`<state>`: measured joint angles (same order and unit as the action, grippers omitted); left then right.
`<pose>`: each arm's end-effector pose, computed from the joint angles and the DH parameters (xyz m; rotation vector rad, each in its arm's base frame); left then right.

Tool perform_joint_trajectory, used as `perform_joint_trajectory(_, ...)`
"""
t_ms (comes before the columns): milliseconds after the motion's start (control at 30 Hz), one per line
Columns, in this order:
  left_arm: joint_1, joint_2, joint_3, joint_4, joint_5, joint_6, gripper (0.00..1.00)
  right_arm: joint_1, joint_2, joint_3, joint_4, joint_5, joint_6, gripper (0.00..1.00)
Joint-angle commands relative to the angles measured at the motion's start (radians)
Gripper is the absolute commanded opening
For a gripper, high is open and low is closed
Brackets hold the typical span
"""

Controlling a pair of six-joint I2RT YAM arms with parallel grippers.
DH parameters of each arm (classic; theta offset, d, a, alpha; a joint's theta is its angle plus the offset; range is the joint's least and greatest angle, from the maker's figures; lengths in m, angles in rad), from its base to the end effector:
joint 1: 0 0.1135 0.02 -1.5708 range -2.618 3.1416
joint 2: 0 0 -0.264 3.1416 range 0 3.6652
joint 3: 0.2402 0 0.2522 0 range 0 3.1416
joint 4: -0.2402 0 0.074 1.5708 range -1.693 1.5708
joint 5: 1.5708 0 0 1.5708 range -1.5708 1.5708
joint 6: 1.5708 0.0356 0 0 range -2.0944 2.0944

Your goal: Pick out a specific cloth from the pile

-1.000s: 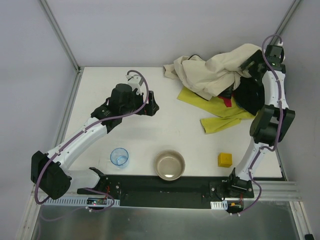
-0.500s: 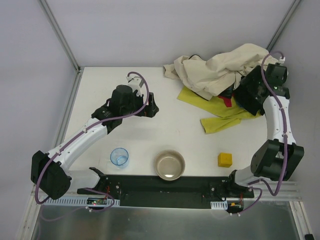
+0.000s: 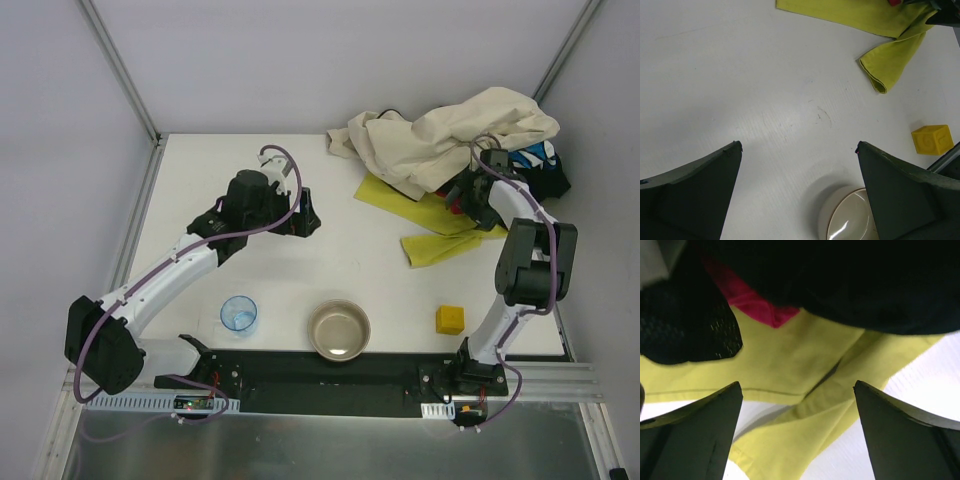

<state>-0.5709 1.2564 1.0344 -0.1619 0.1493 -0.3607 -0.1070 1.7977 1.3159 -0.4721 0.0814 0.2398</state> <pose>0.2426 -0.1621 0.3282 0.3141 2.0035 -0.7490 0.3851 -0.0443 0.2211 0.4671 2.4771 -0.0491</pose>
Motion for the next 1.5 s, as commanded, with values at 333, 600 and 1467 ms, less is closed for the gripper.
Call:
perform_joint_trajectory(333,-0.011,0.095,0.079,0.024,0.035,0.003,0.99,0.024,0.284,0.425,-0.129,0.254,-0.119,0.96)
perform_joint_trajectory(600,-0.011,0.135,0.099,0.024,0.041,0.005,0.99,0.024,0.419,0.548,-0.164,0.167,-0.131,0.94)
perform_joint_trajectory(1467,-0.011,0.097,0.058,0.024,0.032,-0.02,0.99,0.023,0.227,0.393,-0.106,0.0,-0.166,0.51)
